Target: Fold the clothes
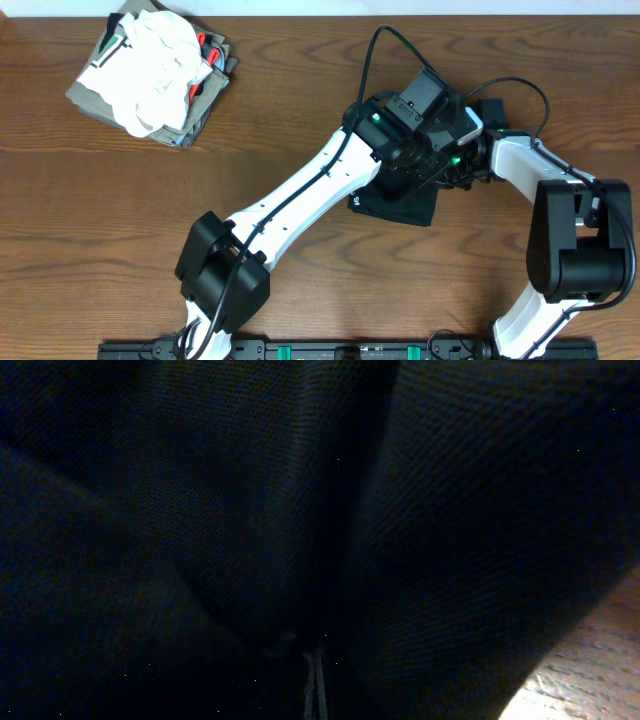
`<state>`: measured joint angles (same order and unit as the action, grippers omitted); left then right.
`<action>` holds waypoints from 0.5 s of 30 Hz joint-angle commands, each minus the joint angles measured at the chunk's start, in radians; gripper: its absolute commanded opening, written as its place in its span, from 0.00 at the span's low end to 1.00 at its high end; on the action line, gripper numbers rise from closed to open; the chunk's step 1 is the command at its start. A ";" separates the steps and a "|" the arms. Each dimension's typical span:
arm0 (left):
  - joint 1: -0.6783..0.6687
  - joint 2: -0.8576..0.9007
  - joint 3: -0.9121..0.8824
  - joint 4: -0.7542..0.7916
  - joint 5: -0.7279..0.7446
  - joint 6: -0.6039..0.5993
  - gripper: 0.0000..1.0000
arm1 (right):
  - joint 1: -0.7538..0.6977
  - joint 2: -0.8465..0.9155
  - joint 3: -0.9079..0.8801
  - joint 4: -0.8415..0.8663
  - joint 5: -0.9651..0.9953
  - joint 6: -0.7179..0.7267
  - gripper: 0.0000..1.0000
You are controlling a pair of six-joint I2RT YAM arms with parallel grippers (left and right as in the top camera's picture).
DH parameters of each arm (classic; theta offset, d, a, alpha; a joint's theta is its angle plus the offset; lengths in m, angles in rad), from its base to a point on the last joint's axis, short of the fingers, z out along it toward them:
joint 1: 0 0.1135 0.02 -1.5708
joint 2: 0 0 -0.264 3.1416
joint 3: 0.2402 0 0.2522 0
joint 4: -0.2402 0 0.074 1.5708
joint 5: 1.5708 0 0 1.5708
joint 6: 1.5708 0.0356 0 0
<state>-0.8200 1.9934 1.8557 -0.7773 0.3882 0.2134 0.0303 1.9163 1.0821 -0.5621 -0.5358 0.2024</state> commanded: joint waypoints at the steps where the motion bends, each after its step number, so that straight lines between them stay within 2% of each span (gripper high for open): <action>1: 0.001 -0.002 0.016 0.018 -0.016 -0.002 0.78 | -0.021 0.051 -0.017 -0.004 0.035 0.009 0.01; 2: 0.001 -0.002 0.016 0.023 -0.016 -0.002 0.88 | -0.027 0.048 -0.008 -0.010 0.029 0.003 0.01; 4: 0.001 -0.002 0.016 0.037 -0.016 -0.002 0.99 | -0.037 0.036 0.010 -0.023 0.026 0.002 0.01; 15: 0.049 -0.041 0.017 0.076 -0.016 -0.033 0.98 | -0.135 -0.144 0.132 -0.152 0.030 -0.048 0.01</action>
<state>-0.8070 1.9930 1.8557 -0.7048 0.3817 0.2058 -0.0792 1.8523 1.1675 -0.6998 -0.5224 0.1883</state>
